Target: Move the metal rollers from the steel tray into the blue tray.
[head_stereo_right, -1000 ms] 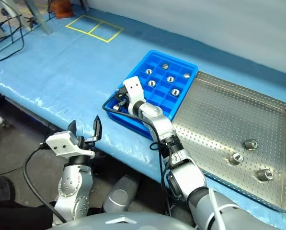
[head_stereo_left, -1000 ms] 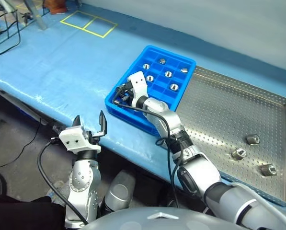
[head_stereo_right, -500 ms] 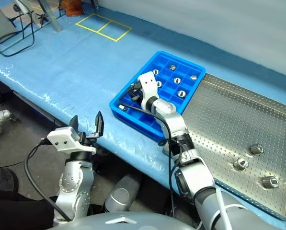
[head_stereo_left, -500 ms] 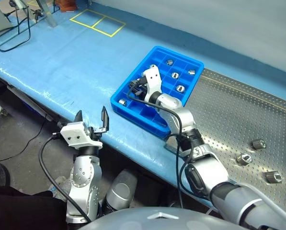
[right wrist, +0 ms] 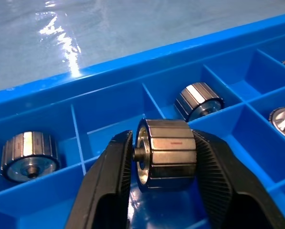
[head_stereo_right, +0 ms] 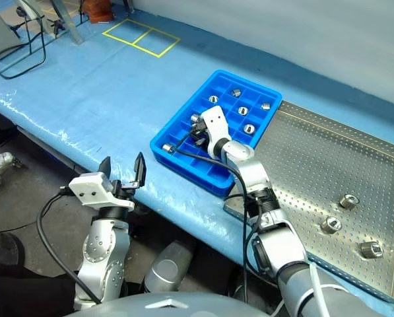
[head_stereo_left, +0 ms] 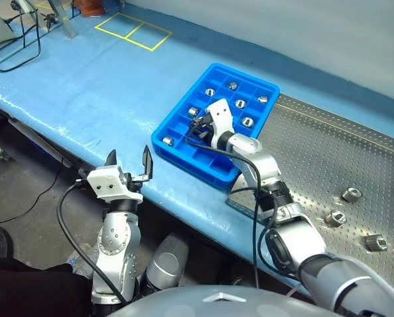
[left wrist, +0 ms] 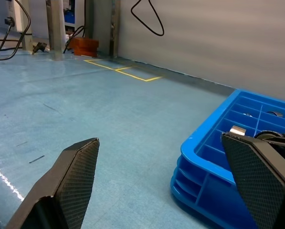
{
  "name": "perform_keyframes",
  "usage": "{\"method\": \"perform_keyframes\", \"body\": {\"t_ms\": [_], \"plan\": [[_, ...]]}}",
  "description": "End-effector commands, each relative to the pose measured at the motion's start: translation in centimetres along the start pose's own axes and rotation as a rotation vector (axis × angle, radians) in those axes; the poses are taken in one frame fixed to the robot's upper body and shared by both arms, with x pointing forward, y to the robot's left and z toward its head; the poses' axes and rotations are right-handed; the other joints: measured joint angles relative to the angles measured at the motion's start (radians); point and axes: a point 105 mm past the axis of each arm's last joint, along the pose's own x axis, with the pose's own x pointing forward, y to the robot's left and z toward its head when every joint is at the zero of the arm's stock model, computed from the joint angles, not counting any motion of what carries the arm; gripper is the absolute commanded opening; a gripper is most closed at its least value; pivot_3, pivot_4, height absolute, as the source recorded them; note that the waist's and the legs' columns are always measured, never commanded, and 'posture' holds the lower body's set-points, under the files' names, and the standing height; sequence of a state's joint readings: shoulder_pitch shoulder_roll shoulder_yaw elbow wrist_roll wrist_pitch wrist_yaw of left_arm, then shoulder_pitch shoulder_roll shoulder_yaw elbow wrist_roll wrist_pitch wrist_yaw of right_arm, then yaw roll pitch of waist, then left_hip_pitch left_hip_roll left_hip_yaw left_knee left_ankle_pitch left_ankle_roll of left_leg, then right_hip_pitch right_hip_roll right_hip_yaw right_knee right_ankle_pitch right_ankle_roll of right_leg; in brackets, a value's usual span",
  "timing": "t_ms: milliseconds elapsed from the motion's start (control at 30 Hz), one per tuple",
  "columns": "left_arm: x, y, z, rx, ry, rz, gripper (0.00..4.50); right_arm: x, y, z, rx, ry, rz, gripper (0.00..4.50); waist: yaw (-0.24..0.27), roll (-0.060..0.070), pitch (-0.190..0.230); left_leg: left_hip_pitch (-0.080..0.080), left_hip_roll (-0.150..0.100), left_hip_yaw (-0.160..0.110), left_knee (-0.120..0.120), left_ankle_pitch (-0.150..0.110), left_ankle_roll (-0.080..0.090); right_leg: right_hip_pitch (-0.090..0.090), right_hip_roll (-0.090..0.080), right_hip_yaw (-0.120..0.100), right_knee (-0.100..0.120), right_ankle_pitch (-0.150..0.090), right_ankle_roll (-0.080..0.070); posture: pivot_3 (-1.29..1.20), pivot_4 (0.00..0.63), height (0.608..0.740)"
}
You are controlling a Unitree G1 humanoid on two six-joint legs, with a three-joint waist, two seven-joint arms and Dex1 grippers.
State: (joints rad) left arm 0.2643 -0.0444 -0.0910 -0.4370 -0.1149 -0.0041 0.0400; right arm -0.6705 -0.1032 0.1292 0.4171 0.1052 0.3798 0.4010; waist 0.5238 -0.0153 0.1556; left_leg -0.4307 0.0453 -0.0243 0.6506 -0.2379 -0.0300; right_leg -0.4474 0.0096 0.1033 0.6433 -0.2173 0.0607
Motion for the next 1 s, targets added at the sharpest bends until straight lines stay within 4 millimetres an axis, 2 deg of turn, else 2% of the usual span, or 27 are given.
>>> {"method": "perform_keyframes", "body": {"t_ms": [33, 133, 300, 433, 600, 733, 833, 1000], "plan": [[0.3, -0.7, 0.6, 0.028, -0.021, -0.037, 4.5, -0.4, -0.3, 1.3, -0.02, -0.047, 0.005, 2.9, -0.001, 0.0, 0.0, 0.0, 0.0, 0.0, 0.0, 0.0, 0.0, 0.0, 0.0, 0.0, 0.0, 0.0, 0.0, 0.5, 0.15, 0.74], [0.9, -1.5, 1.1, 0.028, -0.038, -0.079, 4.5, -0.9, -0.4, 2.1, -0.01, -0.087, 0.01, 3.91, -0.004, 0.0, 0.0, 0.0, 0.0, 0.0, 0.0, 0.0, 0.0, 0.0, 0.0, 0.0, 0.0, 0.0, 0.0, 0.45, 0.15, 0.74], [2.7, -3.2, 2.3, 0.022, -0.067, -0.187, 4.5, -3.1, -0.4, 4.1, 0.049, -0.22, 0.025, 3.91, -0.031, 0.001, -0.001, 0.0, 0.0, 0.0, 0.001, 0.0, 0.0, 0.001, 0.0, 0.0, 0.0, 0.001, 0.001, 0.3, 0.15, 0.74], [4.3, -5.2, 2.7, 0.025, -0.072, -0.317, 4.5, -5.9, -1.6, 4.8, 0.088, -0.293, -0.024, 3.91, -0.092, 0.003, -0.002, 0.0, 0.0, -0.001, 0.003, 0.0, 0.0, 0.003, 0.0, -0.001, 0.0, 0.002, 0.001, 0.17, 0.15, 0.74], [6.0, -7.4, 1.5, 0.027, -0.031, -0.443, 4.5, -9.7, -4.3, 4.1, 0.099, -0.302, -0.193, 3.91, -0.232, 0.005, -0.003, 0.0, -0.001, -0.001, 0.007, 0.0, 0.002, 0.006, 0.0, 0.0, 0.0, 0.008, 0.002, 0.01, 0.15, 0.74], [6.7, -9.6, 0.5, 0.028, 0.008, -0.553, 4.5, -12.5, -5.6, 3.1, 0.092, -0.277, -0.306, 3.91, -0.383, 0.006, -0.004, 0.001, -0.001, -0.002, 0.01, 0.0, 0.004, 0.009, 0.0, 0.001, -0.001, 0.009, 0.003, -0.09, 0.15, 0.74], [7.0, -10.9, -0.2, 0.037, 0.037, -0.614, 4.5, -13.9, -6.0, 2.4, 0.089, -0.239, -0.351, 3.91, -0.496, 0.007, -0.004, 0.005, -0.001, -0.002, 0.01, -0.001, 0.005, 0.013, 0.0, 0.003, -0.001, 0.009, 0.003, -0.14, 0.15, 0.74], [7.4, -12.2, -0.9, 0.037, 0.06, -0.673, 4.5, -14.8, -5.4, -0.4, 0.094, -0.069, -0.321, 3.91, -0.621, 0.008, -0.004, 0.017, -0.001, -0.001, 0.009, -0.003, 0.008, 0.023, 0.001, 0.006, 0.002, 0.005, 0.007, -0.19, 0.15, 0.74]]}}
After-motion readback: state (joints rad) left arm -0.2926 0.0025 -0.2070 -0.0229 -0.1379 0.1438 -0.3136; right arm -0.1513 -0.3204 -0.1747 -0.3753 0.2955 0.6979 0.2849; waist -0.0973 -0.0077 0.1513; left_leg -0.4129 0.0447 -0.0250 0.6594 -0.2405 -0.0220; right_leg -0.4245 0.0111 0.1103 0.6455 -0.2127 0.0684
